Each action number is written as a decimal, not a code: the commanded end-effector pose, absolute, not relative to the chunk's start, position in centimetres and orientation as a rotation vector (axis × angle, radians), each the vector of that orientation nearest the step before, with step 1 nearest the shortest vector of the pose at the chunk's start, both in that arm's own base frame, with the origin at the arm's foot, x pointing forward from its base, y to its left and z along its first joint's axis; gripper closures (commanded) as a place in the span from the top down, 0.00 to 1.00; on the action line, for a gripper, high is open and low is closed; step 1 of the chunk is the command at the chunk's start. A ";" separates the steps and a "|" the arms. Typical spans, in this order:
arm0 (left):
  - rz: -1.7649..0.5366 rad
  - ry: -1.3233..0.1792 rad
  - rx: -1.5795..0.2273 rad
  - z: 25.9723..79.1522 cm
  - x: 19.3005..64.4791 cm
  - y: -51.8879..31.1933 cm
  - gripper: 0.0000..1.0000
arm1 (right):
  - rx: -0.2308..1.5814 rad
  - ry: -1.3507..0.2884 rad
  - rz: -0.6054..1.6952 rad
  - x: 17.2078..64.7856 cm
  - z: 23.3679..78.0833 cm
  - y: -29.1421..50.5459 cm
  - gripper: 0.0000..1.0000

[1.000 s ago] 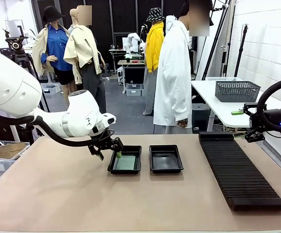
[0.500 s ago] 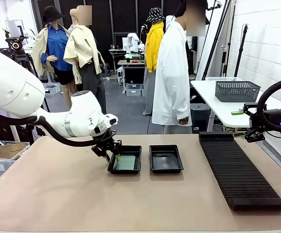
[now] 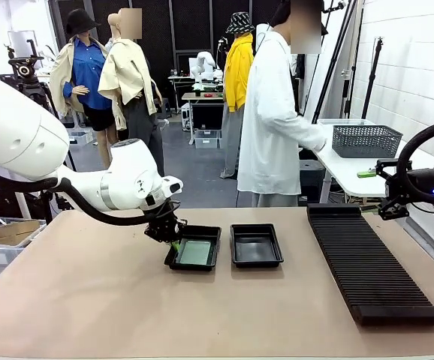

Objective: Inspect and transfer BCBs to ESD trays.
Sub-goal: Pick up the ESD tray and place it on the left side of the table.

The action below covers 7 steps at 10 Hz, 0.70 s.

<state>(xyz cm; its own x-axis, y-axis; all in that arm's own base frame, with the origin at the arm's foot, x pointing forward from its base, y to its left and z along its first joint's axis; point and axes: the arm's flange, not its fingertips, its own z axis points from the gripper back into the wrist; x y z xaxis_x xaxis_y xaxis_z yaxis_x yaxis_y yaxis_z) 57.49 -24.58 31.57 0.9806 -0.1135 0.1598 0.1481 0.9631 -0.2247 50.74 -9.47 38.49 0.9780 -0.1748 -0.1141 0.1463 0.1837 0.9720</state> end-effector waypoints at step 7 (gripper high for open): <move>-0.132 -0.153 -0.239 31.5 57.5 -24.5 0.00 | 1.368 -0.020 -0.226 50.9 38.7 -9.4 1.00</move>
<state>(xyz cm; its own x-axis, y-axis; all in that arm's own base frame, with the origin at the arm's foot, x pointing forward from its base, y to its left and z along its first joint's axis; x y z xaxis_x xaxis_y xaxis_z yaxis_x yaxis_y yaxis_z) 57.49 -24.57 31.58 0.9806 -0.1134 0.1600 0.1481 0.9631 -0.2248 50.74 -9.47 38.49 0.9780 -0.1748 -0.1141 0.1463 0.1837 0.9720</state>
